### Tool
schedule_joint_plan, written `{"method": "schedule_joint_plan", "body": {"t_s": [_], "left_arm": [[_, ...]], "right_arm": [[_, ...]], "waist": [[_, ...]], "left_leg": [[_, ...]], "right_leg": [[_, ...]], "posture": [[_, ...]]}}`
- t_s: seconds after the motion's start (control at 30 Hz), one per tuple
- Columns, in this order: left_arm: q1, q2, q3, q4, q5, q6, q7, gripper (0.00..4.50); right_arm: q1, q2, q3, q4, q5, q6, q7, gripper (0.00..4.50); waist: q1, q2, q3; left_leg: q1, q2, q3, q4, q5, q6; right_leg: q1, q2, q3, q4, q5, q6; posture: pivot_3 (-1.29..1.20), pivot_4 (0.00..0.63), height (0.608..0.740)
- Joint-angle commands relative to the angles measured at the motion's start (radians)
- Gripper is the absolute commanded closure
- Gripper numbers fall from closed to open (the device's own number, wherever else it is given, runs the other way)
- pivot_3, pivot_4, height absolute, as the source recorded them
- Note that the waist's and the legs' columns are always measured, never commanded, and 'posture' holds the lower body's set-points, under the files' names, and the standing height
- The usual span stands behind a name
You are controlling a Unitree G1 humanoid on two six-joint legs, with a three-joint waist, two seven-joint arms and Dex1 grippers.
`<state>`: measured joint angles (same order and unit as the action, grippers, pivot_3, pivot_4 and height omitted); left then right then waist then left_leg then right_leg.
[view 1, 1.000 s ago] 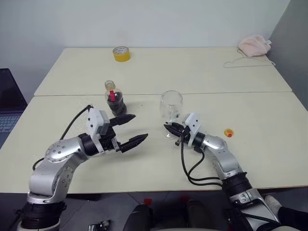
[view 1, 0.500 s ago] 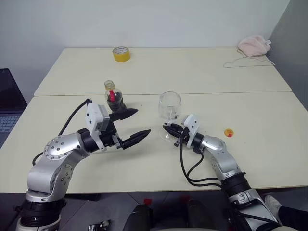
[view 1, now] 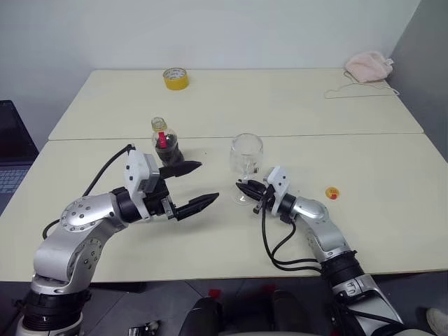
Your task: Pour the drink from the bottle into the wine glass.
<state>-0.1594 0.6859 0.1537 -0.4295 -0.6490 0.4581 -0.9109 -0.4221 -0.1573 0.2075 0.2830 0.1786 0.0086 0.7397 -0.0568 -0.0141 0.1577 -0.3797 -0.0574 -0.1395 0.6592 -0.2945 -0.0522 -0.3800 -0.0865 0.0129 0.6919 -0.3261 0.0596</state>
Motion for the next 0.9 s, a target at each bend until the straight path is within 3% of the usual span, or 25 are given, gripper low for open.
{"method": "schedule_joint_plan", "body": {"t_s": [0.03,0.07,0.5,0.73,0.9], "left_arm": [[-0.004,0.015,0.009,-0.032,-0.016,0.001,-0.01,0.0],[-0.006,0.016,0.009,-0.03,-0.015,0.001,-0.011,0.0],[-0.01,0.008,0.01,-0.037,-0.014,0.012,0.005,0.0],[-0.009,0.002,0.005,-0.04,-0.012,0.014,0.019,0.0],[0.011,-0.017,0.004,-0.041,0.013,0.002,0.062,0.0]], "right_arm": [[-0.002,0.002,0.007,-0.021,0.01,0.021,0.028,4.36],[-0.003,0.001,0.006,-0.018,0.009,0.021,0.029,4.36],[-0.008,0.0,0.005,-0.018,0.001,0.019,0.031,0.12],[0.008,-0.01,0.001,-0.036,0.002,0.02,0.027,0.05],[0.089,-0.071,-0.009,-0.156,0.007,0.039,0.03,0.05]], "waist": [[0.0,0.0,0.0],[0.0,0.0,0.0],[0.0,0.0,0.0],[0.0,0.0,0.0],[0.002,0.0,0.0]], "left_leg": [[0.0,0.0,0.0,0.0,0.0,0.0],[0.0,0.0,0.0,0.0,0.0,0.0],[0.0,0.0,0.0,0.0,0.0,0.0],[0.0,0.0,0.0,0.0,0.0,0.0],[0.0,0.0,0.0,0.0,0.0,0.0]], "right_leg": [[0.0,0.0,0.0,0.0,0.0,0.0],[0.0,0.0,0.0,0.0,0.0,0.0],[0.0,0.0,0.0,0.0,0.0,0.0],[0.0,0.0,0.0,0.0,0.0,0.0],[0.0,0.0,0.0,0.0,0.0,0.0]], "posture": [[0.0,0.15,0.74],[0.0,0.15,0.74],[0.0,0.15,0.74],[0.0,0.15,0.74],[0.0,0.15,0.74]]}}
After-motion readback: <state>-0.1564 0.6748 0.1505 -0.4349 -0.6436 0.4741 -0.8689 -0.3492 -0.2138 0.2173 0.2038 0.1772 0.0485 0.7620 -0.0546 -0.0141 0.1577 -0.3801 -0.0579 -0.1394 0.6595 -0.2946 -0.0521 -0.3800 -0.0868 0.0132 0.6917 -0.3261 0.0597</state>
